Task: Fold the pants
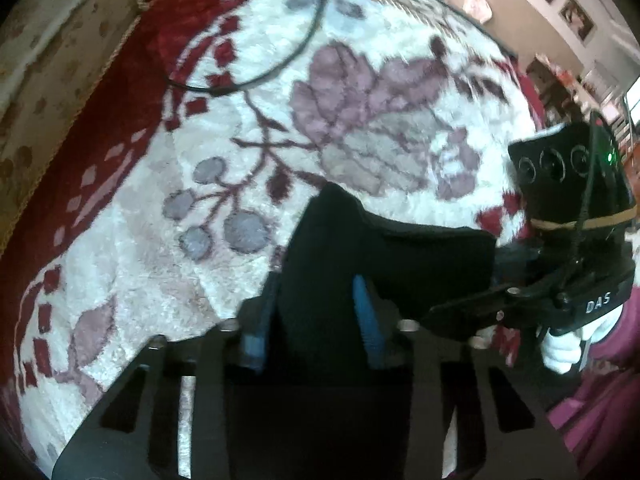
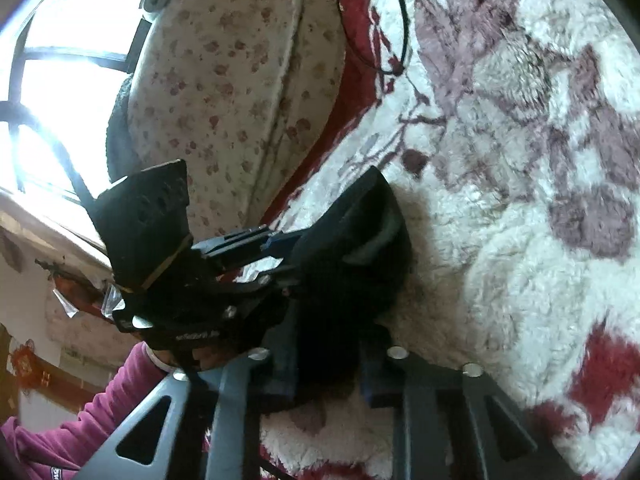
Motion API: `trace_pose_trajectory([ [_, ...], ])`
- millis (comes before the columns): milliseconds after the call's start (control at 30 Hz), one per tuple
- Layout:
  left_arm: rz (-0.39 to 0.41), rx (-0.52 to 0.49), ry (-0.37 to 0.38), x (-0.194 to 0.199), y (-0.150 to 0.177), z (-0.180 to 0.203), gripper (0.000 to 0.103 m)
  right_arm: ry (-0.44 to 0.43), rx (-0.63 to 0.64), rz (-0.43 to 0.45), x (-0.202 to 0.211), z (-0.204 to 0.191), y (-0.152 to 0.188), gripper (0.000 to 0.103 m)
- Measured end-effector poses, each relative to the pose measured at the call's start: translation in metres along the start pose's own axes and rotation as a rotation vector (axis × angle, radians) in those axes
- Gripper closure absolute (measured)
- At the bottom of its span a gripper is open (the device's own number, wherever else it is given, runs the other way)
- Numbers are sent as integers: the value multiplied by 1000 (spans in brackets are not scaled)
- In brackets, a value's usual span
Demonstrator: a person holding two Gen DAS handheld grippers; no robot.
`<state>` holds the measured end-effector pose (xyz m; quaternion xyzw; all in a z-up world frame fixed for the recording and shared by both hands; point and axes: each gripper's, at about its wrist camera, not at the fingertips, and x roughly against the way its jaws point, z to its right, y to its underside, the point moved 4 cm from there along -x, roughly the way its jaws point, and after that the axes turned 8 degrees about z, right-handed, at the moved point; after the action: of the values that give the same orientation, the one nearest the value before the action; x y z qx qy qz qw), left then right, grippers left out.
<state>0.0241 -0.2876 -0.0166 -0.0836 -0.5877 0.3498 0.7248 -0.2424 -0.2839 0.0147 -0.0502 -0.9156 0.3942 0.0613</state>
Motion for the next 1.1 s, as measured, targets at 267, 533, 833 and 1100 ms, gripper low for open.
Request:
trace_pose_trajectory([
  [267,92,28,-8,26,2,4,91,-76,18,34,6,-14,-4,91],
  [533,246,48,-37,111,-6,-3,91,-204,137,50,12,-84,-12,91],
  [833,389,100,-120,208,41,-11,91,-327,321,-72,-18,-180,21,91],
  [1100,465,280,-193,259,130,-45,93,-382,391,-277,-79,-217,88,91],
])
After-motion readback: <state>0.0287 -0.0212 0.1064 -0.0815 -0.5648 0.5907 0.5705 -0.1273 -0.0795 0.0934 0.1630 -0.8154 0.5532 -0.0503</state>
